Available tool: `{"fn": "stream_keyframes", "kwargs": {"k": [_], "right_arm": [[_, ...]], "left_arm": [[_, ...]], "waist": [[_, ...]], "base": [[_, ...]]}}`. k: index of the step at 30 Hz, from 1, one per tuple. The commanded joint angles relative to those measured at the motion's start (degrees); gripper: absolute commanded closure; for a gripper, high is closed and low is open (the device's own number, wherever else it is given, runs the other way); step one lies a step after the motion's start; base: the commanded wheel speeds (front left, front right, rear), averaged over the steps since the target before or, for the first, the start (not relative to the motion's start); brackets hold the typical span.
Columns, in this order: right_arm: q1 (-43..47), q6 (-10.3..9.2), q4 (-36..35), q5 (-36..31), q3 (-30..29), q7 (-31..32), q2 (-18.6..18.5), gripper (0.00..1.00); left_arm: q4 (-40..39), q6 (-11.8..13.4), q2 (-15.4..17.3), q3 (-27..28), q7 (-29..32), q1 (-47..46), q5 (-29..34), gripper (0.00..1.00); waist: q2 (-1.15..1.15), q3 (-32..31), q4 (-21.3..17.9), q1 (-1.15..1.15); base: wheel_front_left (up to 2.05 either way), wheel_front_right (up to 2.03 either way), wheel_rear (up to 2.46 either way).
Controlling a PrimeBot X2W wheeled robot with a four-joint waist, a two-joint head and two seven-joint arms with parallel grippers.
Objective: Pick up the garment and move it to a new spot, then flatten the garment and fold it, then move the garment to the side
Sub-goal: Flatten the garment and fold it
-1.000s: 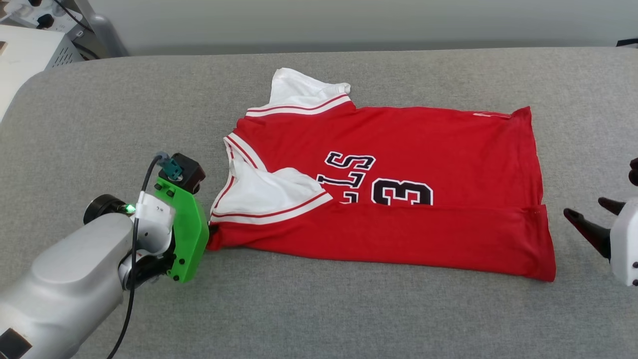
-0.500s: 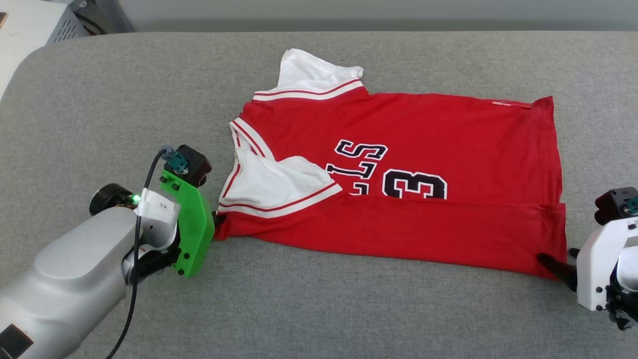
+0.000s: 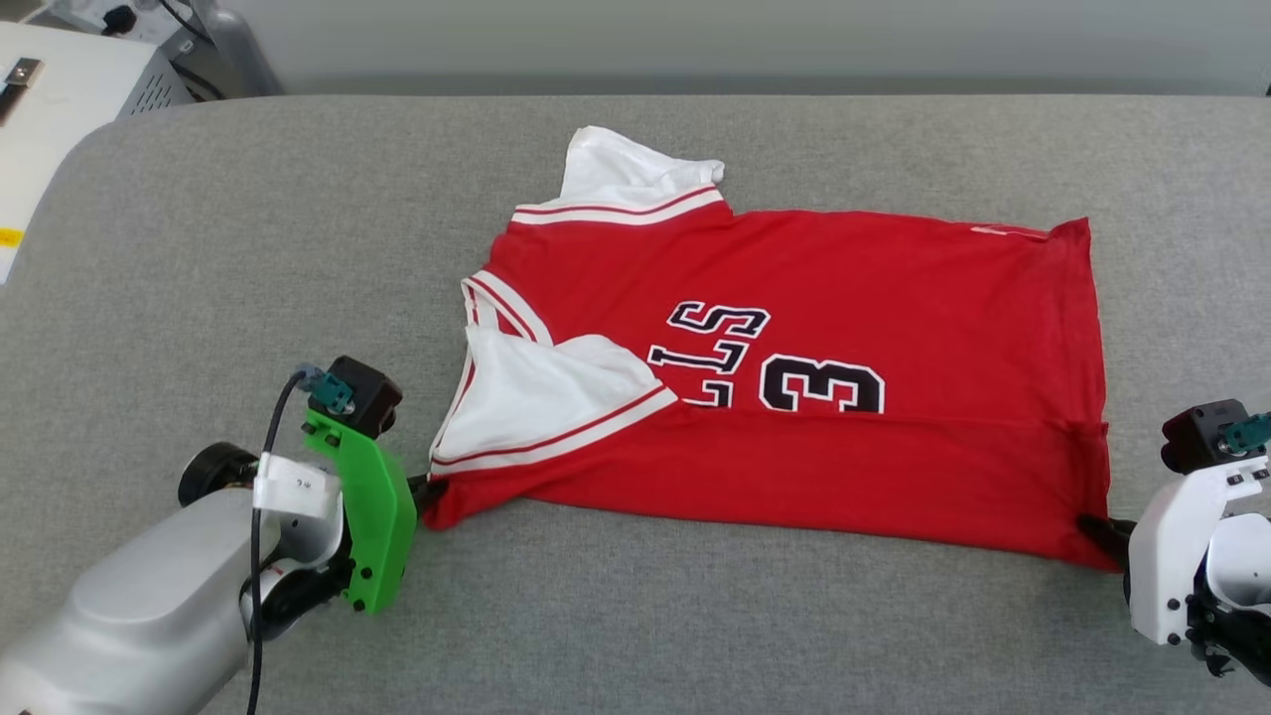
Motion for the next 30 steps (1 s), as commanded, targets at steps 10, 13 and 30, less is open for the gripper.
{"fn": "stream_keyframes", "kwargs": {"k": [10, 13, 30], "right_arm": [[7.1, -0.03, -7.0, 2.2, -3.0, -2.4, -4.0, 1.00], [10.3, -0.03, -9.7, 2.4, -5.1, -1.7, -4.9, 1.00], [15.6, -0.03, -9.0, 1.0, -12.1, 3.5, 0.6, 1.00]], "left_arm": [[-8.3, 3.6, 5.6, -0.2, -1.7, 6.2, -1.2, 1.00], [-11.8, 5.1, 7.4, -0.5, -1.9, 7.9, -1.2, 1.00], [-12.1, 8.8, 5.8, -2.8, -1.4, 12.6, -0.1, 1.00]], "waist": [[0.00, -6.2, 0.0, 0.00], [0.00, -6.9, 0.1, 0.00], [0.00, -3.0, -0.1, 0.00]], "base": [[0.00, 0.00, 0.00], [0.00, 0.00, 0.00], [0.00, 0.00, 0.00]]}}
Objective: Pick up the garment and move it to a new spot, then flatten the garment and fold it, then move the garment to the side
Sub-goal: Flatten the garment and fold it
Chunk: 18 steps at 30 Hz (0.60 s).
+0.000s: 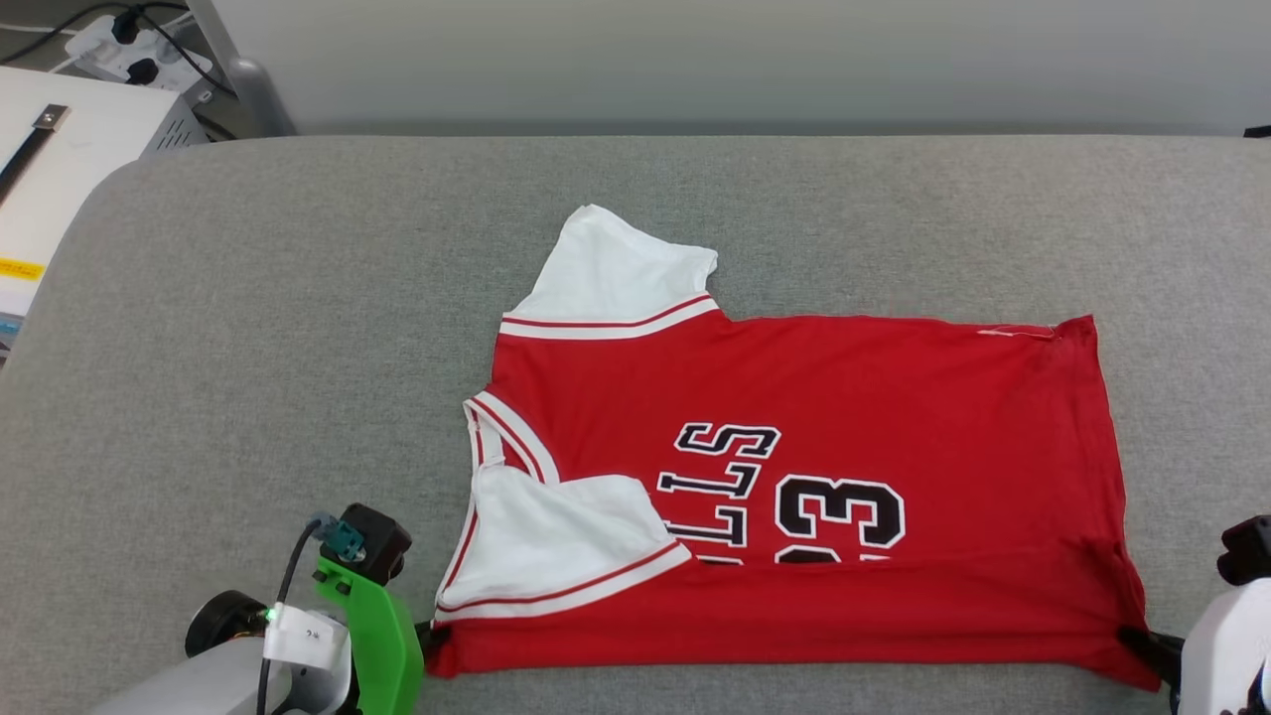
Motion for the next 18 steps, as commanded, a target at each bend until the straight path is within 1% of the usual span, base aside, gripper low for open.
{"fn": "stream_keyframes", "kwargs": {"k": [1, 3, 4, 5, 6, 7, 11, 14, 18], "right_arm": [[-1.2, -0.04, 1.3, -0.5, 0.3, -0.4, 0.5, 1.00], [-1.7, -0.04, 2.5, -0.6, 1.1, -1.3, 1.2, 1.00], [-2.0, -0.04, 3.0, -0.4, 1.4, -1.9, 1.6, 0.87], [-2.2, -0.04, 3.2, -0.3, 1.6, -2.4, 1.7, 0.60], [-2.3, -0.04, 3.3, -0.4, 1.7, -3.2, 1.7, 0.00], [-2.5, -0.04, 3.4, -0.5, 1.8, -4.0, 1.7, 0.00], [-3.2, -0.04, 2.0, -2.0, 1.5, -9.6, 1.5, 0.00], [-3.7, -0.04, 0.1, -3.9, 0.3, -15.4, 1.7, 0.00], [-4.8, -0.04, -2.5, -7.2, -2.5, -23.5, 3.9, 0.00]], "left_arm": [[1.6, 0.0, -0.5, -0.2, 0.1, 0.4, 1.1, 1.00], [3.1, -0.4, -1.6, -0.1, -0.5, 0.5, 0.8, 1.00], [3.8, -0.6, -2.0, 0.2, -1.0, 0.6, 0.5, 1.00], [4.2, -0.8, -2.3, 0.4, -1.6, 0.7, 0.4, 0.84], [4.6, -0.7, -2.4, 0.7, -2.5, 0.6, 0.6, 0.04], [4.9, -0.6, -2.5, 1.0, -3.5, 0.4, 1.0, 0.00], [5.0, -0.2, -2.0, 2.7, -7.1, -0.3, 1.7, 0.00], [4.1, 0.2, -0.9, 4.9, -10.2, -1.9, 2.2, 0.00], [3.6, 2.3, 0.5, 7.8, -14.4, -6.1, 5.3, 0.00]], "waist": [[0.00, 0.7, -0.1, 0.00], [0.00, 0.8, -0.1, 0.00], [0.00, 0.8, -0.1, 0.00], [0.00, 0.7, -0.1, 0.00], [0.00, 0.4, -0.1, 0.00], [0.00, 0.2, 0.0, 0.00], [0.00, -1.0, 0.1, 0.00], [0.00, -1.5, 0.1, 0.00], [0.00, -1.5, -0.2, 0.00]], "base": [[0.00, 0.00, 0.00], [0.00, 0.00, 0.00], [0.00, 0.00, 0.00], [0.00, 0.00, 0.00], [0.00, 0.00, 0.00], [0.00, 0.00, 0.00], [0.00, 0.00, 0.00], [0.00, 0.00, 0.00], [0.00, 0.00, 0.00]]}}
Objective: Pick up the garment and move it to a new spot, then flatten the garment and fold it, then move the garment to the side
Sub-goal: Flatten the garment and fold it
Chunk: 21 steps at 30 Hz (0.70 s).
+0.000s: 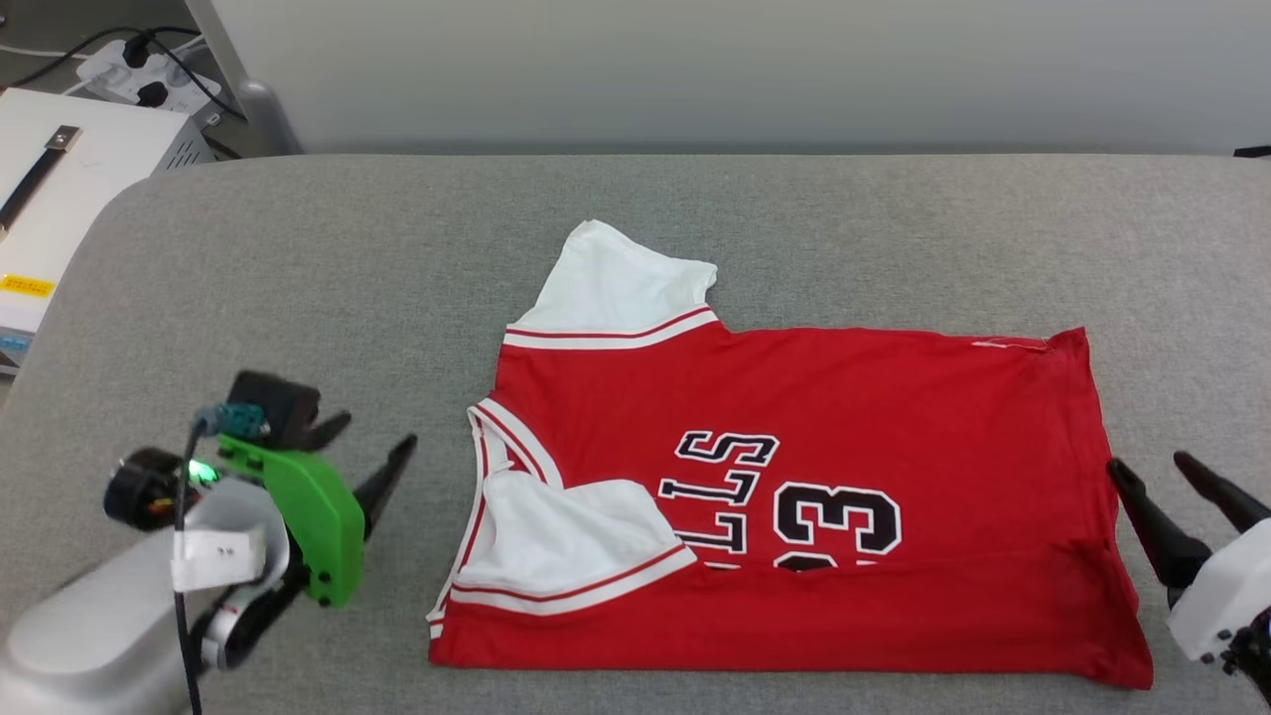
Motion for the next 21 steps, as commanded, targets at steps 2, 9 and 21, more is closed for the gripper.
{"fn": "stream_keyframes", "kwargs": {"k": [2, 9, 21], "right_arm": [[-1.7, -0.04, -1.8, -2.9, -2.1, -4.9, 2.2, 0.00], [-3.0, -0.04, -6.1, -10.1, -6.5, -14.9, 8.1, 0.00], [-6.4, -0.04, -9.4, -14.8, -4.1, -19.2, 13.5, 0.00]], "left_arm": [[-0.3, 1.4, 0.5, 1.7, -2.3, -4.1, 2.8, 0.00], [0.5, 0.5, -1.1, 4.0, -1.9, -14.4, 6.3, 0.00], [10.2, -7.9, -8.1, 3.2, 11.8, -35.1, 7.8, 0.00]], "waist": [[0.00, 0.6, -0.5, 0.00], [0.00, 4.0, -2.5, 0.00], [0.00, 15.4, -7.6, 0.00]], "base": [[0.00, 0.00, 0.00], [0.00, 0.00, 0.00], [0.00, 0.00, 0.00]]}}
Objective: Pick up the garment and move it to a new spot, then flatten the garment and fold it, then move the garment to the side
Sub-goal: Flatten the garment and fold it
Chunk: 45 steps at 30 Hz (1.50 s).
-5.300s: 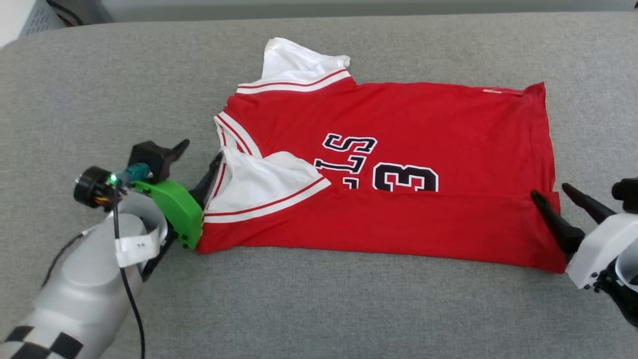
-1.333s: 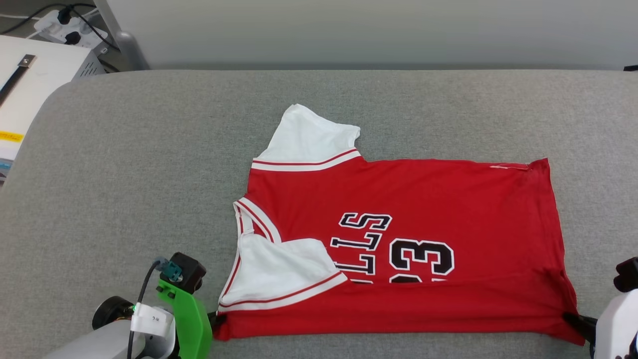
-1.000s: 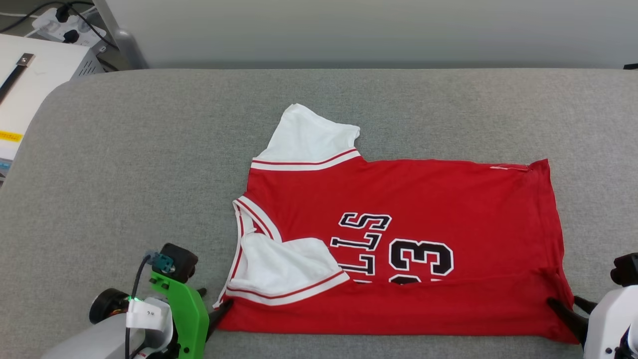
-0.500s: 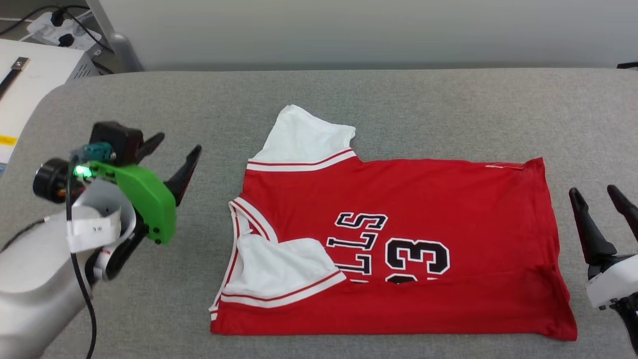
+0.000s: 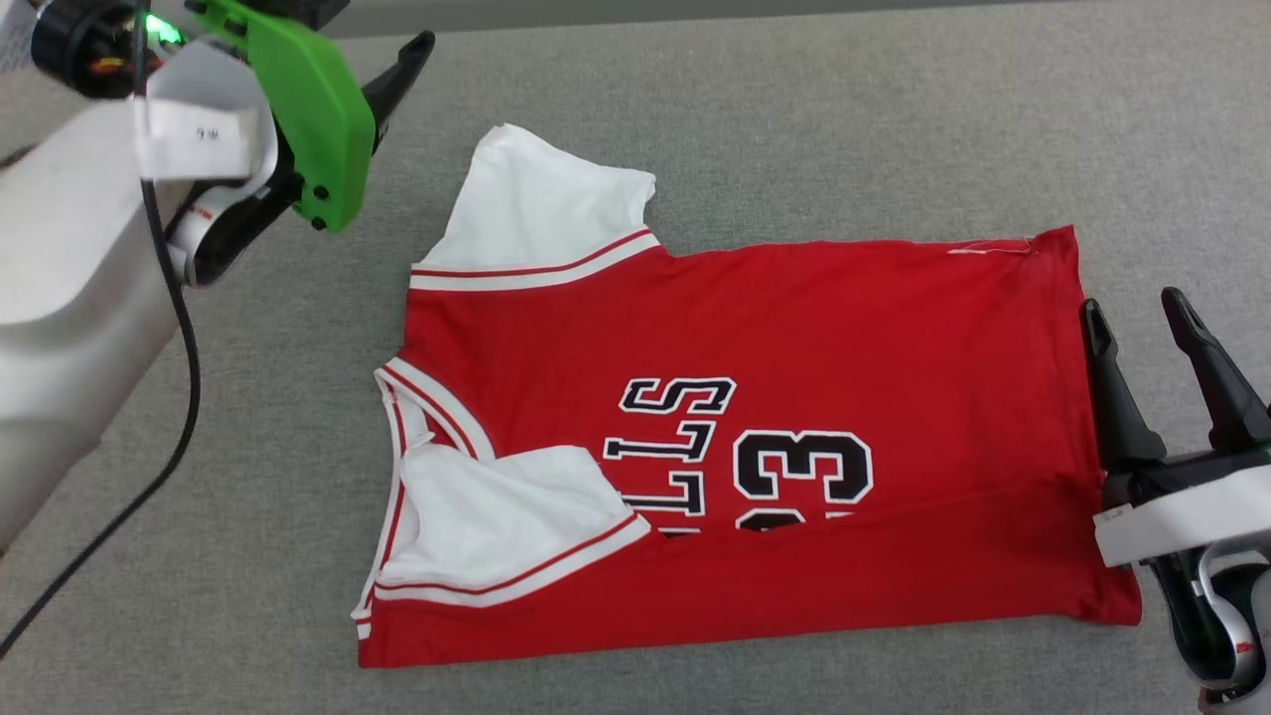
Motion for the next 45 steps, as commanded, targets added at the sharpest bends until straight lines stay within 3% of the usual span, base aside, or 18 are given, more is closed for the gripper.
{"fn": "stream_keyframes", "kwargs": {"k": [1, 6, 11, 12, 25, 26, 27, 33, 37, 41, 45], "right_arm": [[-1.5, -0.04, -0.3, -0.5, 0.4, -0.6, 0.3, 0.00], [-4.1, -0.04, -0.1, -1.3, 2.2, -1.7, 0.8, 0.00], [-6.2, -0.04, 0.2, -2.1, 3.1, -2.5, 1.2, 0.00], [-7.4, -0.04, 0.6, -1.6, 3.9, -3.0, 1.8, 0.00], [-10.4, -0.04, 2.0, 1.5, 5.7, -4.4, 2.6, 0.00], [-10.4, -0.04, 2.1, 1.6, 5.7, -4.5, 2.6, 0.00], [-10.4, -0.04, 2.1, 1.8, 5.5, -4.6, 2.4, 0.00], [-10.9, -0.04, 1.8, 1.9, 3.3, -4.5, 0.4, 0.00], [-12.6, -0.04, 1.3, 1.7, 1.7, -2.1, -3.1, 0.00], [-15.4, -0.04, -0.3, 2.9, 2.0, 5.1, -8.0, 0.00], [-19.2, -0.04, -1.1, 5.1, 3.6, 16.8, -13.5, 0.00]], "left_arm": [[1.6, -0.9, -0.6, -0.5, 2.1, -2.5, -0.5, 0.00], [7.8, -3.2, -3.1, -1.4, 13.0, -8.4, -4.5, 0.00], [11.2, -4.1, -3.6, -2.8, 24.8, -12.7, -8.9, 0.00], [13.2, -4.3, -3.8, -4.3, 29.8, -15.1, -9.7, 0.00], [15.6, -4.4, -3.5, -10.4, 33.7, -14.8, -8.7, 0.00], [15.4, -4.4, -3.3, -10.6, 33.7, -14.4, -8.8, 0.75], [15.2, -4.4, -3.0, -10.9, 33.7, -13.9, -9.2, 1.00], [12.6, -4.4, -1.8, -11.9, 30.9, -12.7, -9.4, 1.00], [10.6, -4.4, -1.4, -12.2, 26.6, -12.5, -8.9, 1.00], [8.1, -4.4, -1.5, -12.4, 21.6, -12.0, -8.6, 1.00], [5.4, -4.4, -1.8, -12.5, 16.6, -10.8, -8.3, 1.00]], "waist": [[0.00, 5.3, -3.2, -0.01], [0.00, 9.3, -5.5, -0.01], [0.00, 12.5, -7.4, -0.01], [0.00, 14.8, -8.5, -0.01], [0.00, 17.9, -10.7, -0.01], [0.00, 17.8, -10.7, -0.01], [0.00, 17.5, -10.6, -0.01], [0.00, 14.9, -8.9, -0.01], [0.00, 12.4, -7.1, -0.01], [0.00, 10.0, -5.1, -0.01], [0.00, 8.3, -3.0, -0.01]], "base": [[0.00, 0.00, 0.00], [0.00, 0.00, 0.00], [0.00, 0.00, 0.00], [0.00, 0.00, 0.00], [0.00, 0.00, 0.00], [0.00, 0.00, 0.00], [0.00, 0.00, 0.00], [0.00, 0.00, 0.00], [0.00, 0.00, 0.00], [0.00, 0.00, 0.00], [0.00, 0.00, 0.00]]}}
